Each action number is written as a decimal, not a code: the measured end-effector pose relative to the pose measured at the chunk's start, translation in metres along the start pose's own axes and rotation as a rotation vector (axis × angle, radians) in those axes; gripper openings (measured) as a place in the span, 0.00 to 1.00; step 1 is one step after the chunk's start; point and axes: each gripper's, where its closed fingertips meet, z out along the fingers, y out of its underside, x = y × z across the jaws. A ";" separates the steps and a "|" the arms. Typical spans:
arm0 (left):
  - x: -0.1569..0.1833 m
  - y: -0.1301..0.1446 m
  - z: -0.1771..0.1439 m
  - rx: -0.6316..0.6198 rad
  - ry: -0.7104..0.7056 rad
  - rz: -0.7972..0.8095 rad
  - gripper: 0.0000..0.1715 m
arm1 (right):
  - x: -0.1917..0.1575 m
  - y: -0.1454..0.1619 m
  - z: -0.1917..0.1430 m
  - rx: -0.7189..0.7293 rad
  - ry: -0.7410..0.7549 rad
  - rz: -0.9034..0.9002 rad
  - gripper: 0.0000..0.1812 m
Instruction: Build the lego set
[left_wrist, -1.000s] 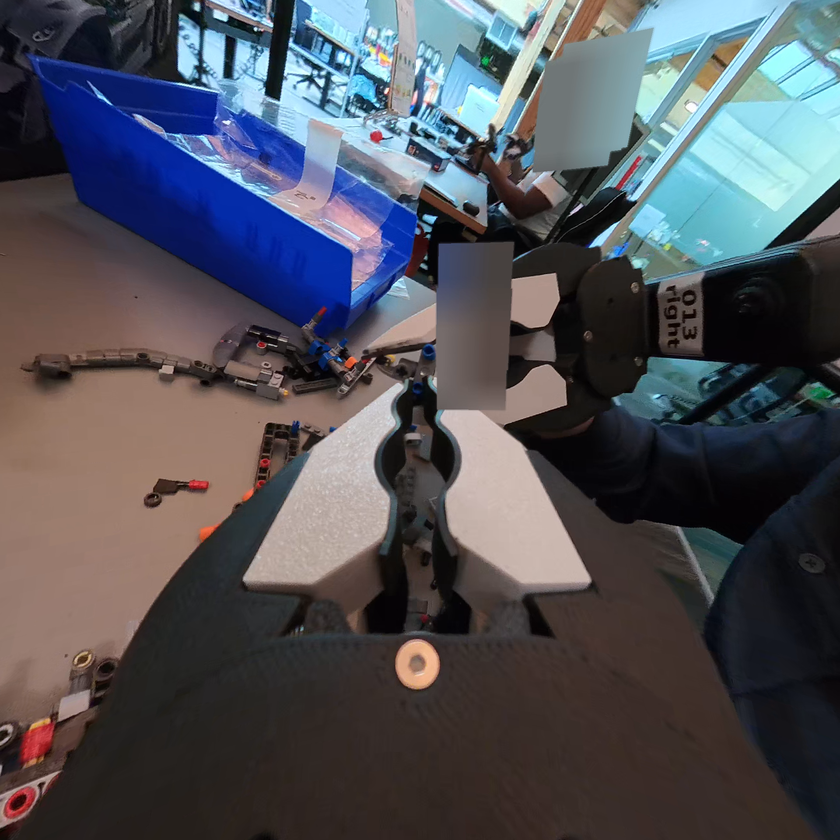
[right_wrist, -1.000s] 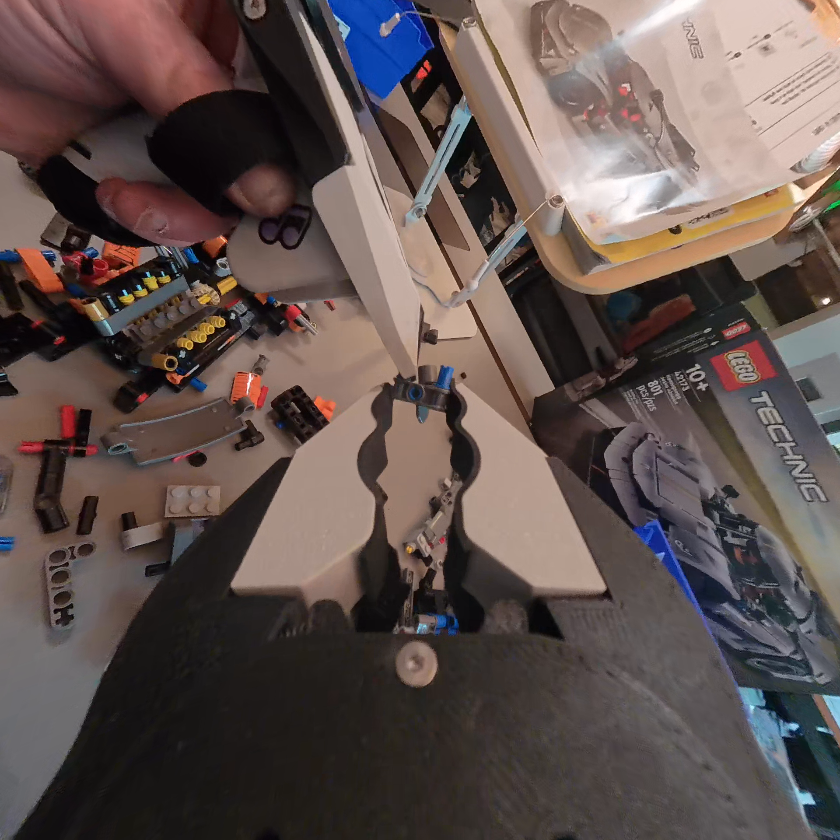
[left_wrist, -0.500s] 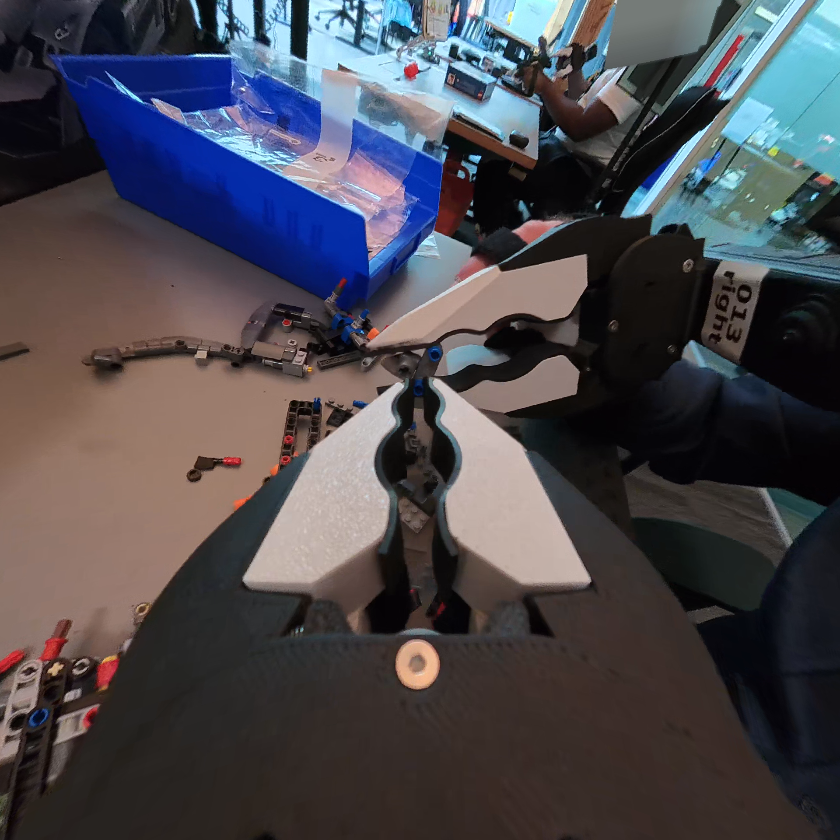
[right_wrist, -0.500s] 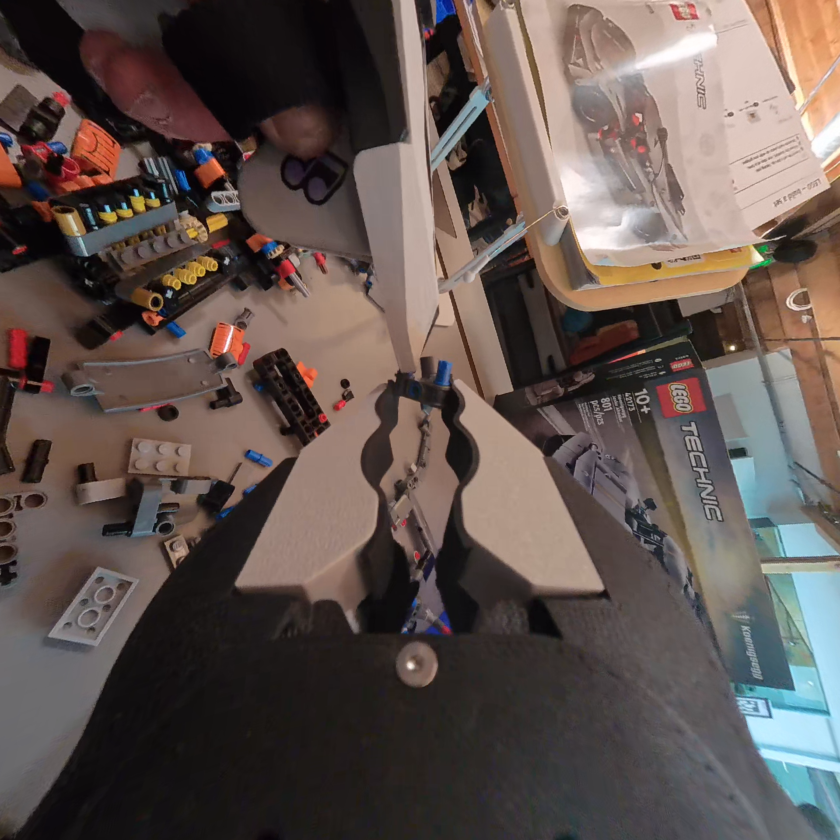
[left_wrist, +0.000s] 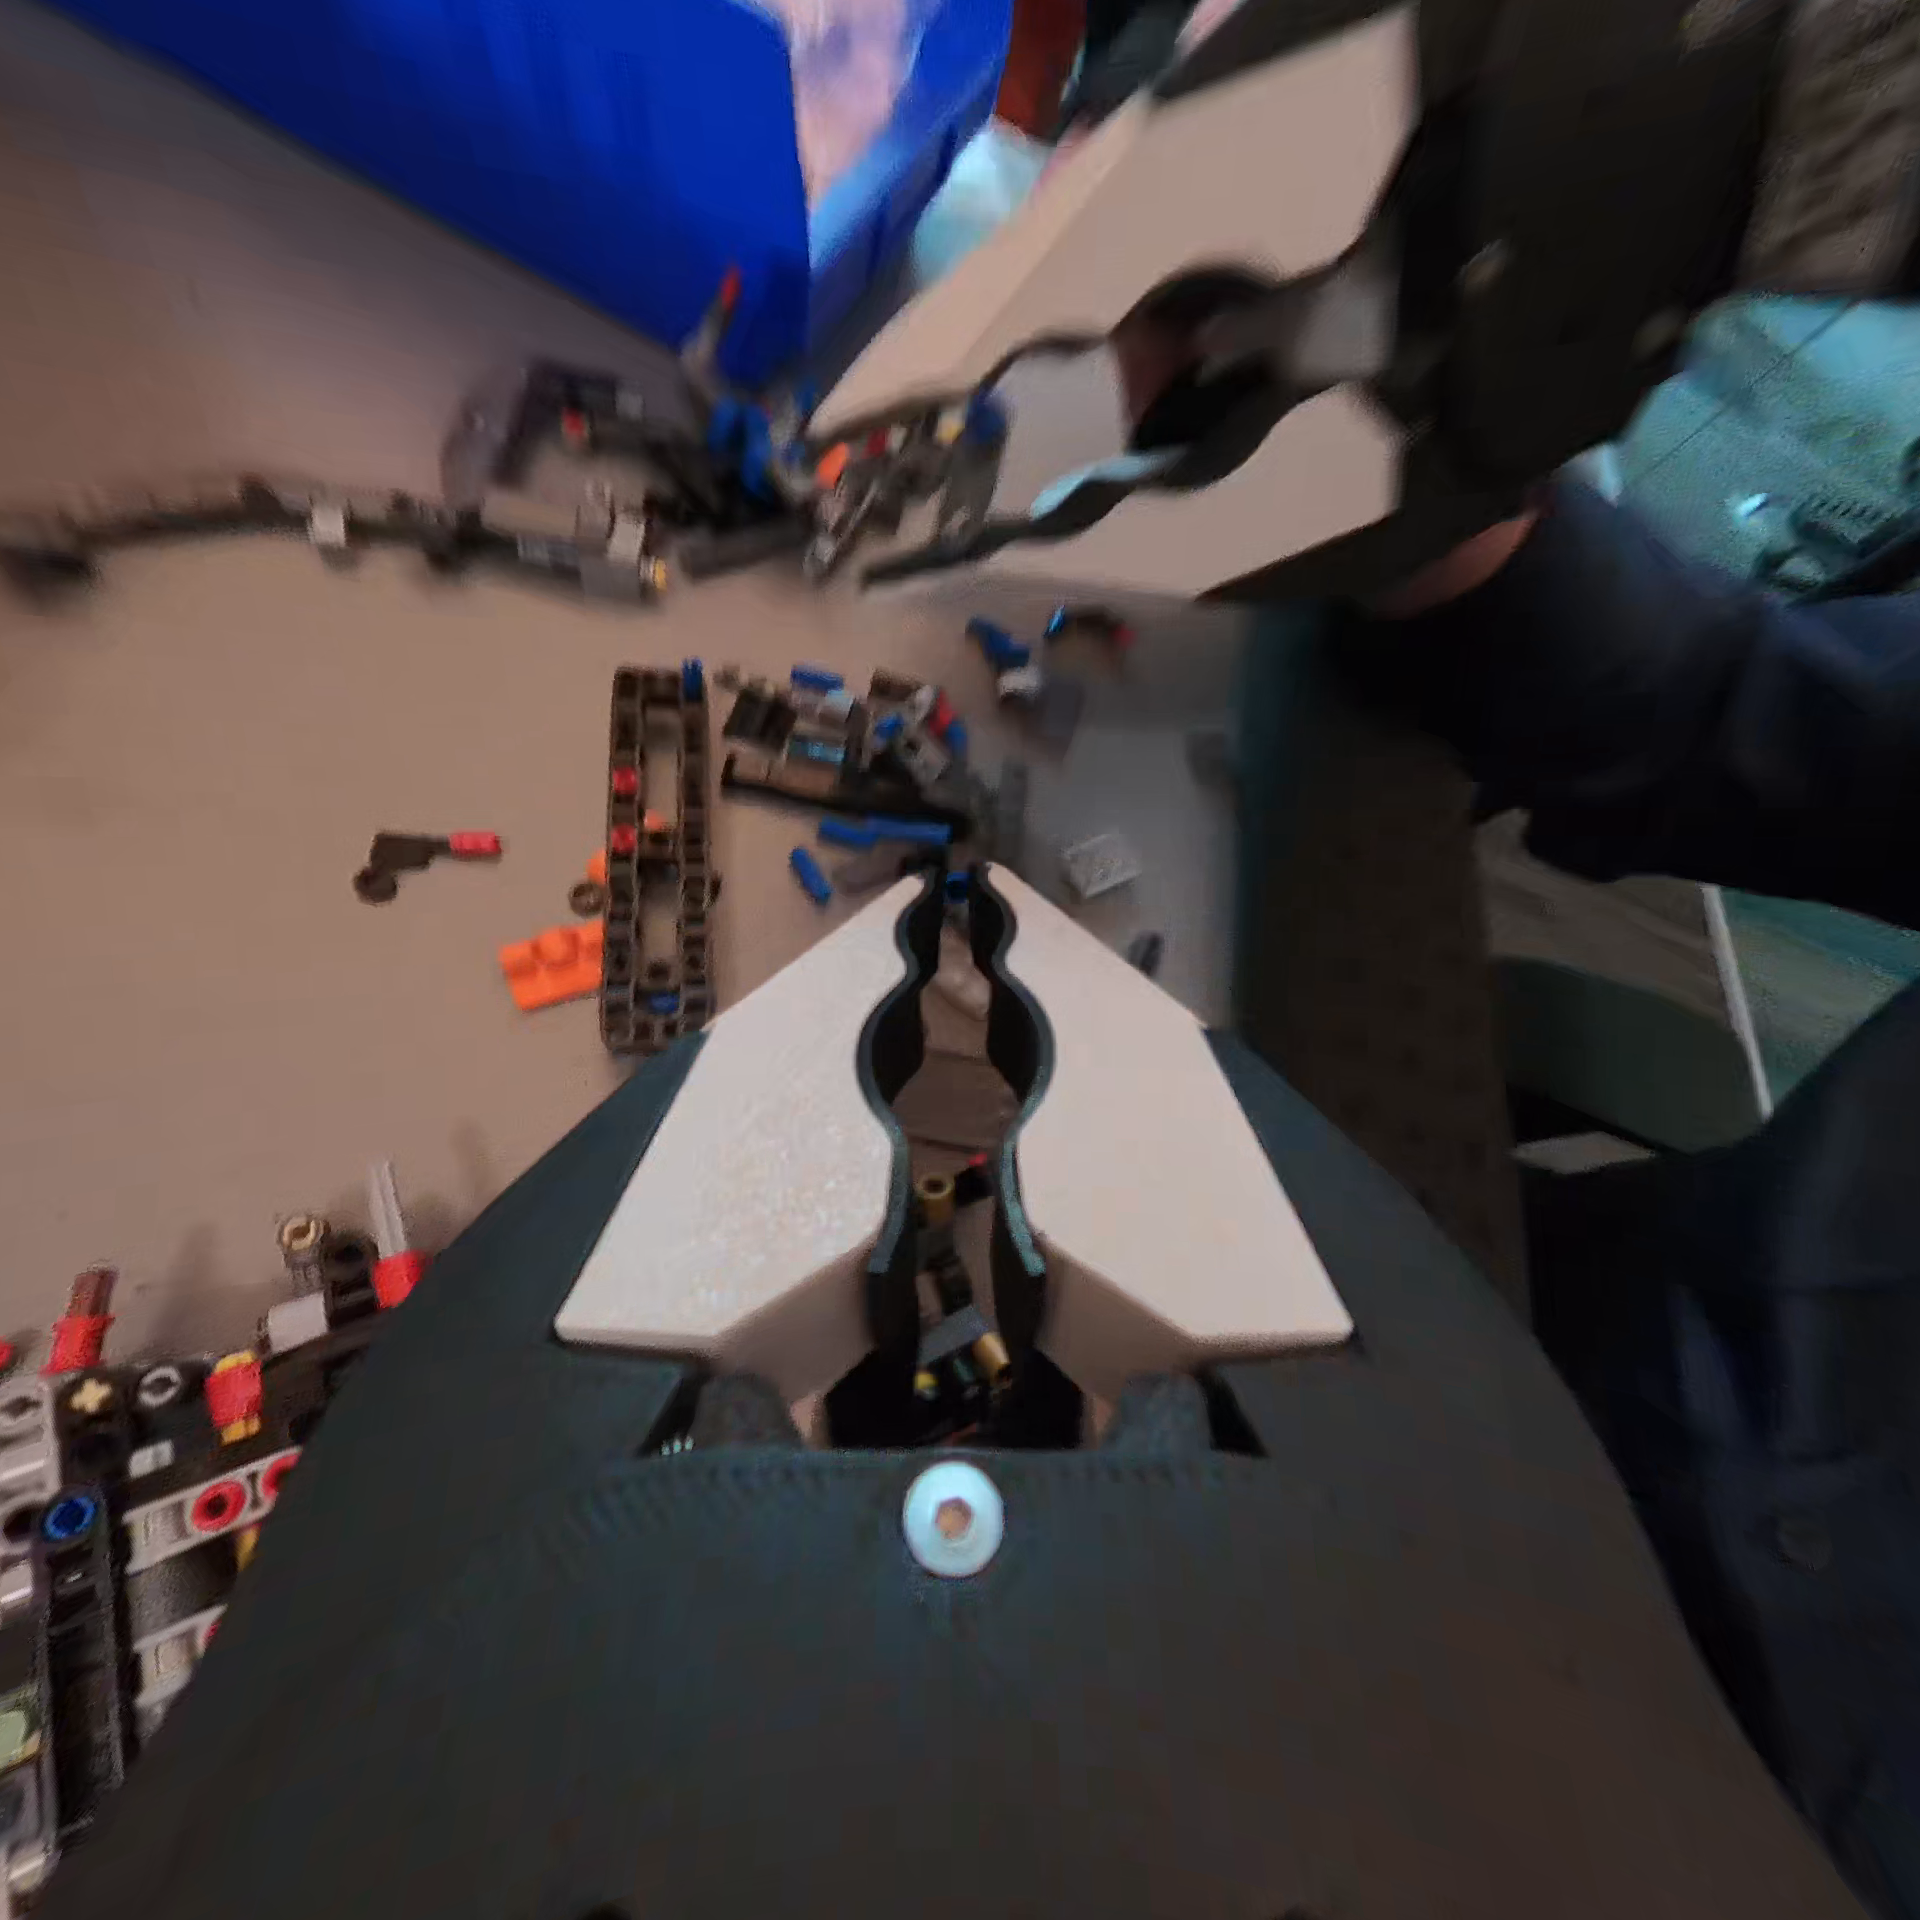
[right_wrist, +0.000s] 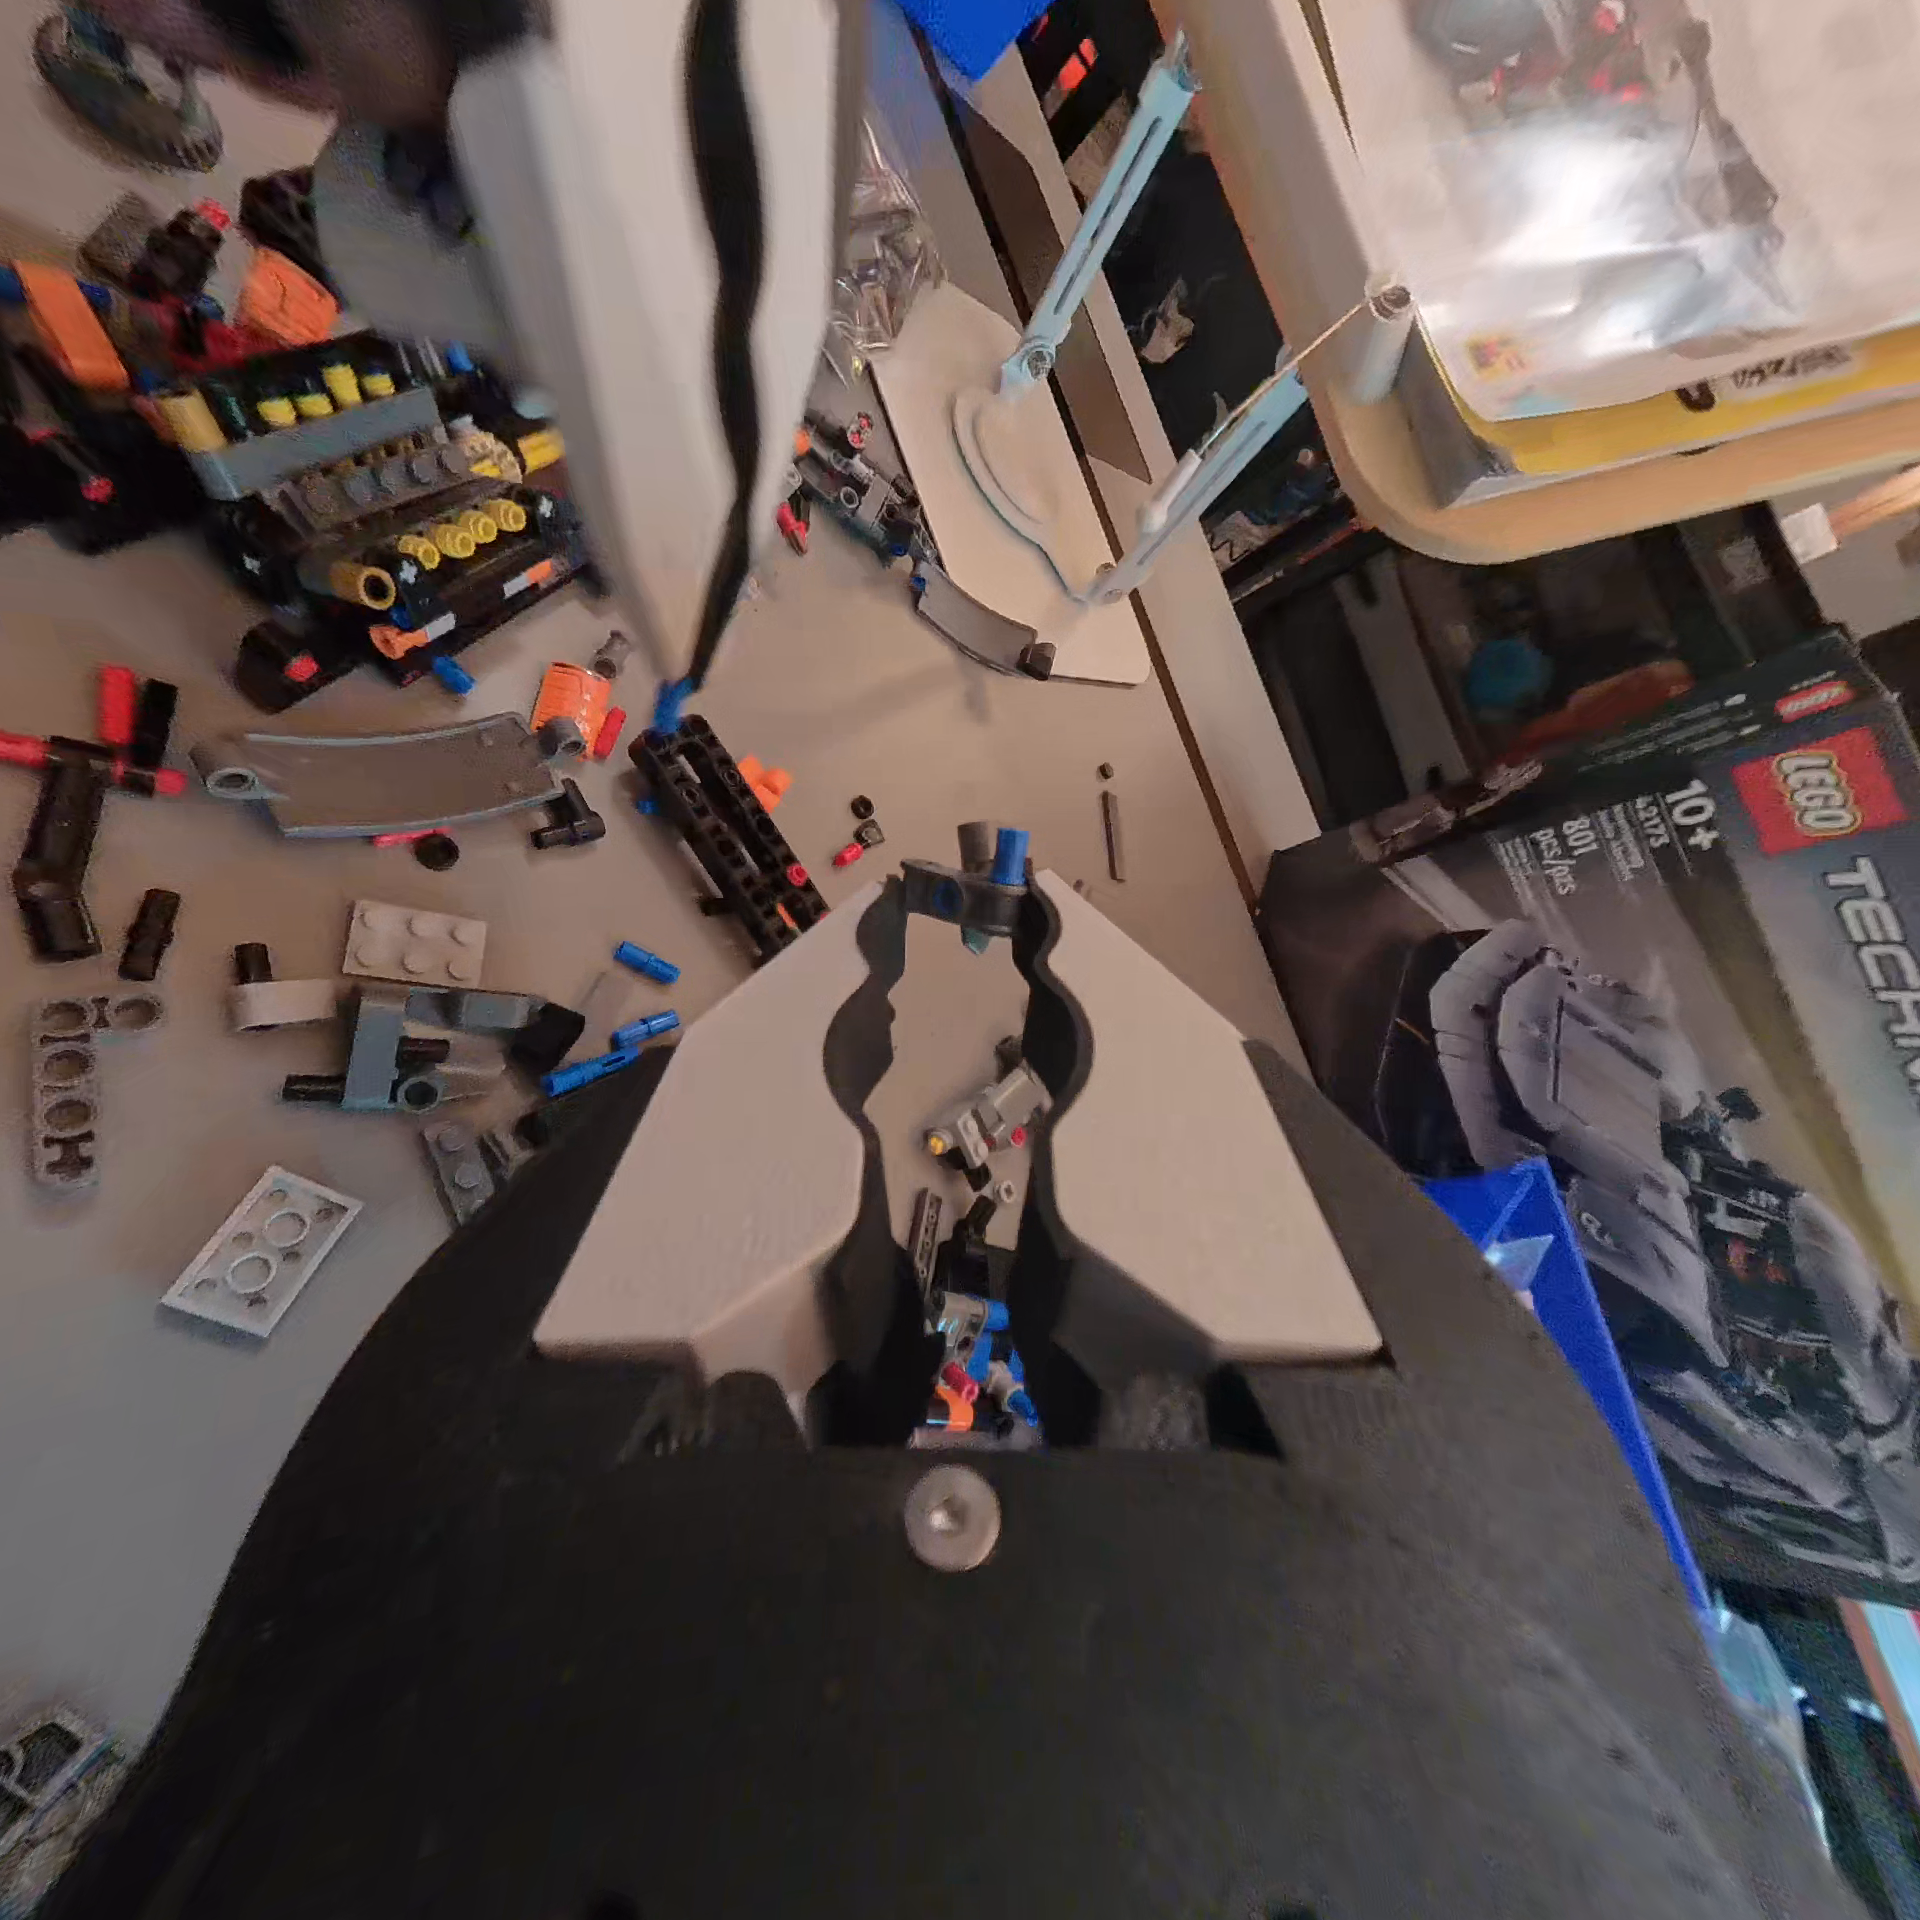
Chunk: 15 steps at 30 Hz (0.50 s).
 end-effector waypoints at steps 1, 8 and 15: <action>-0.008 0.007 0.005 -0.031 -0.023 -0.015 0.02 | 0.001 -0.001 -0.002 0.005 0.007 -0.008 0.10; -0.015 -0.007 0.003 -0.023 -0.184 0.140 0.13 | -0.020 -0.007 0.000 0.062 -0.134 0.025 0.10; 0.005 -0.031 -0.003 0.044 -0.307 0.523 0.11 | -0.045 -0.007 0.001 0.086 -0.306 0.051 0.11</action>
